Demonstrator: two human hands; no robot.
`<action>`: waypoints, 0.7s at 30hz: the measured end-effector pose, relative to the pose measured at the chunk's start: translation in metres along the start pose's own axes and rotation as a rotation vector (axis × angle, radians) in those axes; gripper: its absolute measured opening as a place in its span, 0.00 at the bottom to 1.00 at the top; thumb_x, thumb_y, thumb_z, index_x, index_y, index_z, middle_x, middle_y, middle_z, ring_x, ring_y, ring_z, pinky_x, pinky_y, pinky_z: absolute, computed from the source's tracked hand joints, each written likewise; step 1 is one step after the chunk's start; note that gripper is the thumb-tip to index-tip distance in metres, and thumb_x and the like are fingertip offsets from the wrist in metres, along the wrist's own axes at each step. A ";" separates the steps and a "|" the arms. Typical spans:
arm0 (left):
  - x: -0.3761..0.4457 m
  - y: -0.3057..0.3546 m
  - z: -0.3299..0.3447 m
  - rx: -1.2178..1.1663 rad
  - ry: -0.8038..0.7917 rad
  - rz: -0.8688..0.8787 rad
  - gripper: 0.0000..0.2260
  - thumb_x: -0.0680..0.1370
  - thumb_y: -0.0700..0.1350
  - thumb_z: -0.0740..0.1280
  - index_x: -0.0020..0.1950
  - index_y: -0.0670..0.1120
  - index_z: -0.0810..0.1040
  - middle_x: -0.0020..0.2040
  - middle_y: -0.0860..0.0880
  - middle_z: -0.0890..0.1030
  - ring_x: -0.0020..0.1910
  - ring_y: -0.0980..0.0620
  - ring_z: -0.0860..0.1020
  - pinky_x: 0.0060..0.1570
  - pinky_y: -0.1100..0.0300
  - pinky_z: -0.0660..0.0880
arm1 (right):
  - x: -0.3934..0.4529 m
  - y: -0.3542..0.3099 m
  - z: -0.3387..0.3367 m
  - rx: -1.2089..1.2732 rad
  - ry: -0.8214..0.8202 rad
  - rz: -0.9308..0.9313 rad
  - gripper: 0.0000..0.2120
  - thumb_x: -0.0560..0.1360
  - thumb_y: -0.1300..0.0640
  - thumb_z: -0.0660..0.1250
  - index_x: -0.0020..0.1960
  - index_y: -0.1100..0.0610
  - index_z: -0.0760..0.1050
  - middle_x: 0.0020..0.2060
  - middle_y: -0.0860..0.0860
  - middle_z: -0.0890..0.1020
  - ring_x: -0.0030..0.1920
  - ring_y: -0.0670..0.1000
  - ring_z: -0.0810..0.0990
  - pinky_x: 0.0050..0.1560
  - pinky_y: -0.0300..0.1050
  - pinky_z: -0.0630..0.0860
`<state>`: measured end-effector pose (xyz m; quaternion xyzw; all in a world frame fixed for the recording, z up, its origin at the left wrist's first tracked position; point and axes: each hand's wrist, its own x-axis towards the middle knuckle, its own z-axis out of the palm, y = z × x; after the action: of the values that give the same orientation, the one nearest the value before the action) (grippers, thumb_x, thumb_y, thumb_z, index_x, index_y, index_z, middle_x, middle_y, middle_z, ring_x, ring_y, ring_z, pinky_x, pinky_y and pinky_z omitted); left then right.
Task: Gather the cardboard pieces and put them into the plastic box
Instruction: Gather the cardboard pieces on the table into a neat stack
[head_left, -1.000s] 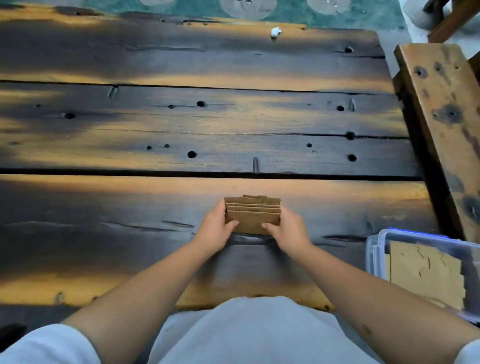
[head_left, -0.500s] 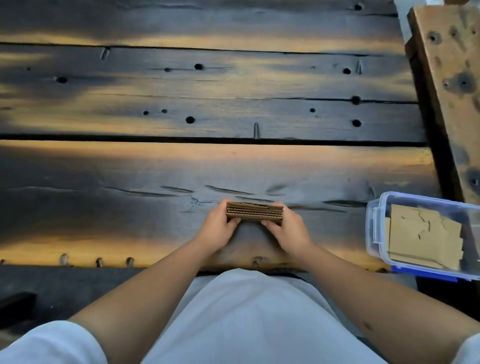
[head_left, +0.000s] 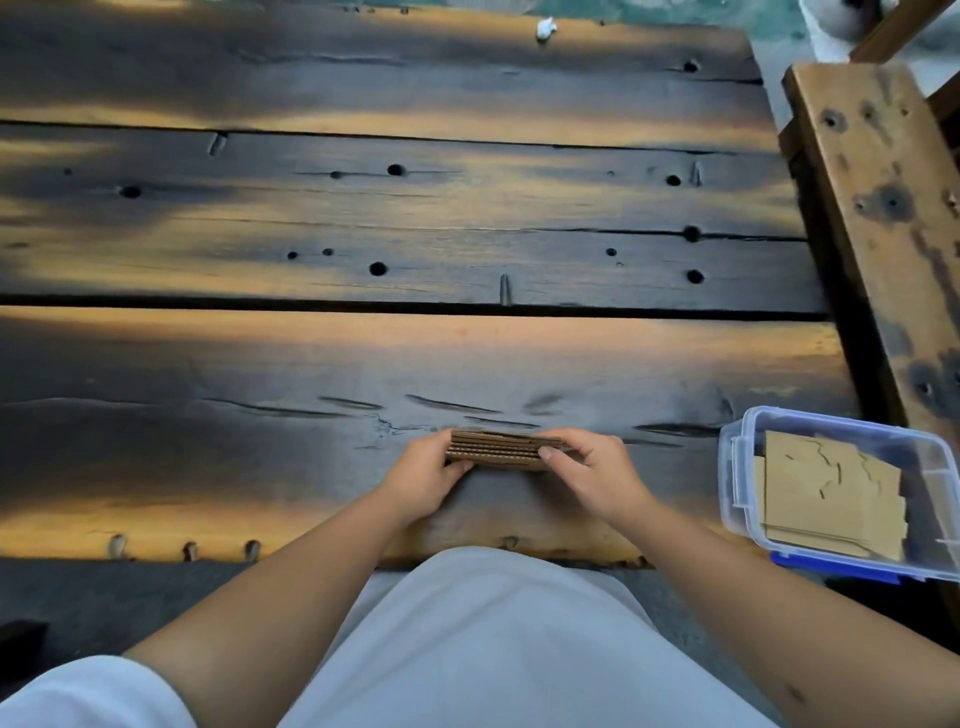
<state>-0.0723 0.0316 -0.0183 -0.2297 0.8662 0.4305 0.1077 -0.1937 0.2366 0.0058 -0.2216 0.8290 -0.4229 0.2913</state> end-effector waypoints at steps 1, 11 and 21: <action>0.000 0.000 0.000 0.002 -0.001 0.019 0.12 0.77 0.42 0.68 0.60 0.45 0.78 0.56 0.46 0.82 0.57 0.47 0.78 0.51 0.66 0.67 | 0.001 -0.002 -0.001 0.029 0.017 0.016 0.11 0.73 0.60 0.72 0.45 0.43 0.81 0.37 0.34 0.82 0.40 0.35 0.80 0.46 0.31 0.72; 0.001 -0.002 -0.006 -0.011 -0.032 0.111 0.11 0.76 0.39 0.68 0.59 0.45 0.79 0.55 0.48 0.83 0.56 0.49 0.78 0.54 0.62 0.70 | 0.004 -0.015 -0.027 0.244 0.089 0.028 0.19 0.77 0.61 0.68 0.32 0.43 0.76 0.27 0.39 0.75 0.30 0.39 0.71 0.34 0.33 0.68; 0.003 -0.002 -0.006 0.018 -0.041 0.138 0.12 0.76 0.39 0.68 0.59 0.44 0.79 0.55 0.46 0.82 0.57 0.48 0.78 0.57 0.59 0.71 | 0.024 -0.018 -0.054 0.545 0.301 0.198 0.17 0.77 0.67 0.64 0.54 0.45 0.69 0.54 0.51 0.78 0.45 0.42 0.83 0.39 0.42 0.80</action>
<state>-0.0739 0.0247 -0.0166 -0.1595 0.8815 0.4337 0.0973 -0.2448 0.2432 0.0390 0.0111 0.7365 -0.6268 0.2540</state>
